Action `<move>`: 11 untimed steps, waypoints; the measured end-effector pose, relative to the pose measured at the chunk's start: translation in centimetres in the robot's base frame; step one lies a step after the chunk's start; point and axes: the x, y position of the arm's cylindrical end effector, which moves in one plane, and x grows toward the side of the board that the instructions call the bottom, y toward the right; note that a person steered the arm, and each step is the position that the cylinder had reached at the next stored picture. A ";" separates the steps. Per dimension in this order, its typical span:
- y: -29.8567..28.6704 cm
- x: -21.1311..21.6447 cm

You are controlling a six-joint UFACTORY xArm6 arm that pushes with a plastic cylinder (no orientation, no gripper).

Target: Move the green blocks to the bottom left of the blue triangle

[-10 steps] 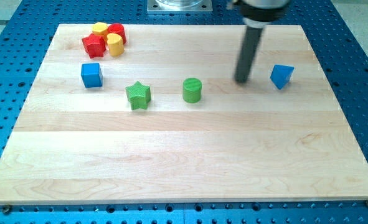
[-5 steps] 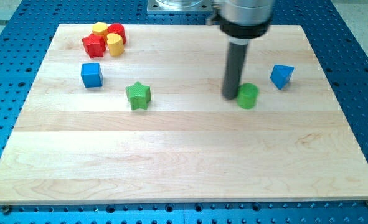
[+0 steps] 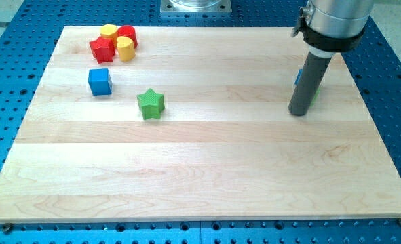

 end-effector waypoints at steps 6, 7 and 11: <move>-29.7 1.3; -23.9 0.8; -12.5 -8.7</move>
